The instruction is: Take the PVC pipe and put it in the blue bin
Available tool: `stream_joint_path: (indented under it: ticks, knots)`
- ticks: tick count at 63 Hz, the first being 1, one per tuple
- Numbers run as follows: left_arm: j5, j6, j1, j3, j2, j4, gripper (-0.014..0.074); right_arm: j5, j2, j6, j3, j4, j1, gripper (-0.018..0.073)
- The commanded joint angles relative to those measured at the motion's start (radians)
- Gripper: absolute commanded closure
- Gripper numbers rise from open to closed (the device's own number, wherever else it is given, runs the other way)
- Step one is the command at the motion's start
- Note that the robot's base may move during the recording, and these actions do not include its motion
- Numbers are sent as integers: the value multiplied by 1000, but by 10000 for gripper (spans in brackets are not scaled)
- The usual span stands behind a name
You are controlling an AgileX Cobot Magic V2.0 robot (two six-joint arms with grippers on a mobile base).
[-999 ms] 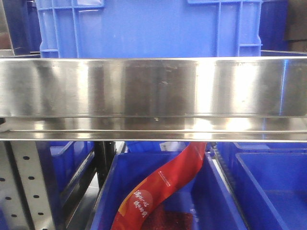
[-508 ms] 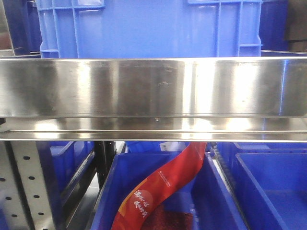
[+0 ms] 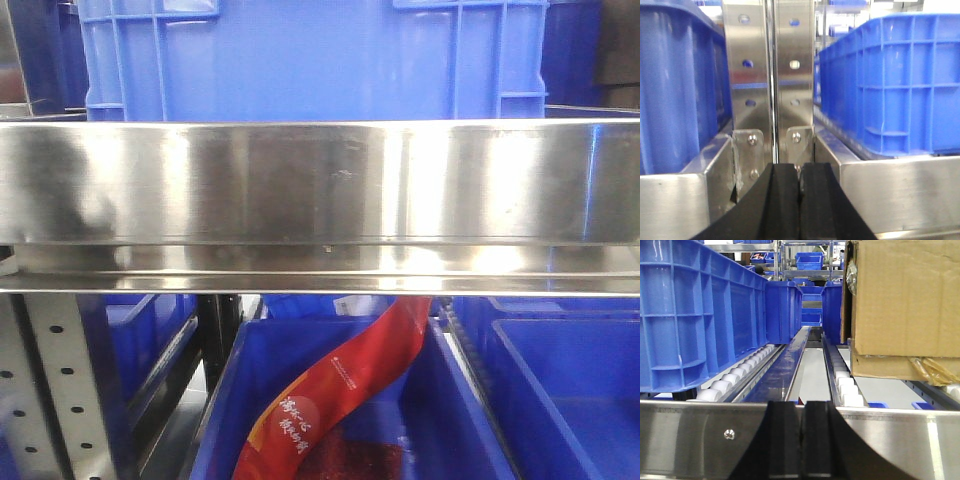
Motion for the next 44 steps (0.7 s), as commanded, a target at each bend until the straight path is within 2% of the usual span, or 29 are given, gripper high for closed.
stream_joint_path:
  ticks: [1, 44]
  knots:
    - [-4, 0, 6, 3, -18, 3, 707, -14, -3, 3, 3, 3, -4, 727]
    - [15, 0, 6, 3, -18, 7, 707, -14, -3, 3, 3, 3, -4, 727]
